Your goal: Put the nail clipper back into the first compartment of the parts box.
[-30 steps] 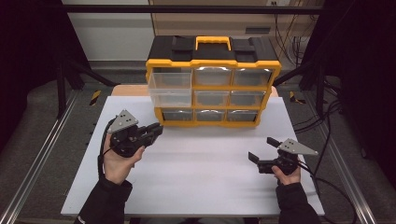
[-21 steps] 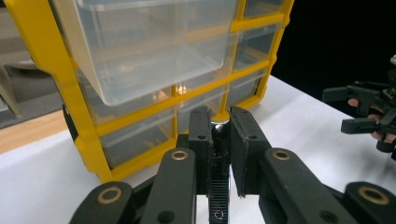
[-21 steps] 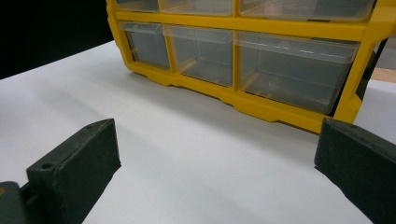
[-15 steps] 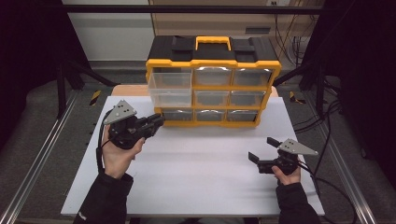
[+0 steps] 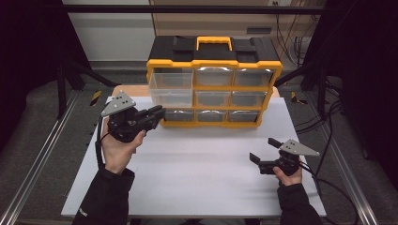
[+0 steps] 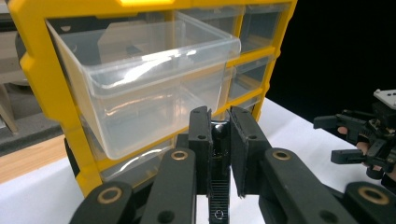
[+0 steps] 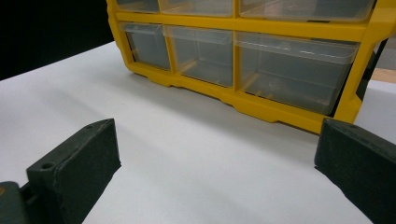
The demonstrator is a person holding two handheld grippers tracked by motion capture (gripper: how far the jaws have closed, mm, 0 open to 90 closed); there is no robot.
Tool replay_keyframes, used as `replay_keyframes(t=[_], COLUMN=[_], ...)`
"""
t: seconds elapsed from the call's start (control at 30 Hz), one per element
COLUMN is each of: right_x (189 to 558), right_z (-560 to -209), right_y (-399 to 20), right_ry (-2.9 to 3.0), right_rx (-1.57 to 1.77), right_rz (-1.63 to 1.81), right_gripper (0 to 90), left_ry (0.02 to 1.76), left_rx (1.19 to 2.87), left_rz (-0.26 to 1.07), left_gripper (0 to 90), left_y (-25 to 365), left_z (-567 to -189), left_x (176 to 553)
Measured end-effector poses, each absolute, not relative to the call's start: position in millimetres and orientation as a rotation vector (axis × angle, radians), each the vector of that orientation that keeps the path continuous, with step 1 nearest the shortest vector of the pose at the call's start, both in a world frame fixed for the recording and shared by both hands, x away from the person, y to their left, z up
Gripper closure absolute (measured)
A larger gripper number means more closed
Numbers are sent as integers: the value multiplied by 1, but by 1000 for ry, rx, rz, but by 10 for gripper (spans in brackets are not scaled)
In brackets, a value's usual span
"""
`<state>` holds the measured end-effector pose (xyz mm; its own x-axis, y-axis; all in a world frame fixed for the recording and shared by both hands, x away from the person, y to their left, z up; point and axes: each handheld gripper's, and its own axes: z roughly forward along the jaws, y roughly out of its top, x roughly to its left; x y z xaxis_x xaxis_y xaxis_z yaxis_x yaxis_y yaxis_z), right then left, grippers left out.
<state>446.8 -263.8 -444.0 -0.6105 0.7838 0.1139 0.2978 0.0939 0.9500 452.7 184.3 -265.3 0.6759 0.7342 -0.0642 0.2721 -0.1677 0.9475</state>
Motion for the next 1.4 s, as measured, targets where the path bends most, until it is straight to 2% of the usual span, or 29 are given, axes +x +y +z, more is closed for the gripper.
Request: replay_keyframes(t=[1.4], right_x=[447], right_z=[-444], right_y=[-264], right_ry=[1951], right_rx=[1059], right_rz=[1537], right_gripper=[3], left_ry=[846], left_rx=[1721], left_rz=[586], left_gripper=[786], left_y=[172], left_z=[-205], left_x=[486])
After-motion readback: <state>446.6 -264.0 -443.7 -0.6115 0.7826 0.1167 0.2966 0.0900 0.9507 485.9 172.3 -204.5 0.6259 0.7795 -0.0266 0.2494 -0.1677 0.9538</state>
